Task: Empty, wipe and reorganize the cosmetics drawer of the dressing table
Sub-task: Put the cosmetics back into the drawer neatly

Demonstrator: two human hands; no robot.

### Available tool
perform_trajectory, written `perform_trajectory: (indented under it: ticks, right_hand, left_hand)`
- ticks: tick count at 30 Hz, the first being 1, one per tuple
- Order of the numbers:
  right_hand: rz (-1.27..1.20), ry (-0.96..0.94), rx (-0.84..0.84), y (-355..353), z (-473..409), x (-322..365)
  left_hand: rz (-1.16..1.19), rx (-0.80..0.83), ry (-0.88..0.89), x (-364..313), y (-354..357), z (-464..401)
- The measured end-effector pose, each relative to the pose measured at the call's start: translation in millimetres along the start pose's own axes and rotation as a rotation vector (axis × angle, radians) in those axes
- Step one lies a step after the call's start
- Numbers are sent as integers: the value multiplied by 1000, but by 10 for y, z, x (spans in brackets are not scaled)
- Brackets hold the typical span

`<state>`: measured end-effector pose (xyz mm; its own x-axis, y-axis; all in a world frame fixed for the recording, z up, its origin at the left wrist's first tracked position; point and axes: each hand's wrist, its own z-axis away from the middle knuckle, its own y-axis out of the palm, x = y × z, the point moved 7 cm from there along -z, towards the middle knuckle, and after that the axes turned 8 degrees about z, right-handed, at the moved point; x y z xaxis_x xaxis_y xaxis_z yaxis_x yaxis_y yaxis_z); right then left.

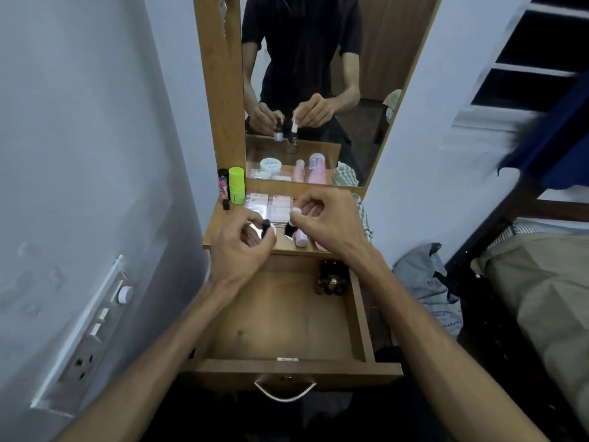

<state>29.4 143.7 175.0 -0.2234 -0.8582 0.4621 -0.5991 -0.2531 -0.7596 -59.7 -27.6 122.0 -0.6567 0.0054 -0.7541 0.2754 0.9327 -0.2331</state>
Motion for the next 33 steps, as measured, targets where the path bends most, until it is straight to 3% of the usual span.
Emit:
perform_trajectory:
  ticks: [13,22,33]
  right_hand:
    - [121,173,268,100,1035,-1024]
    - [236,124,311,275,1075,-1284]
    - [280,153,309,378,1089,-1413]
  left_hand:
    - [-14,420,-215,118,1186,953]
    - [-29,458,-323,334,1500,1021]
    - [-61,465,-323,425,1594,991]
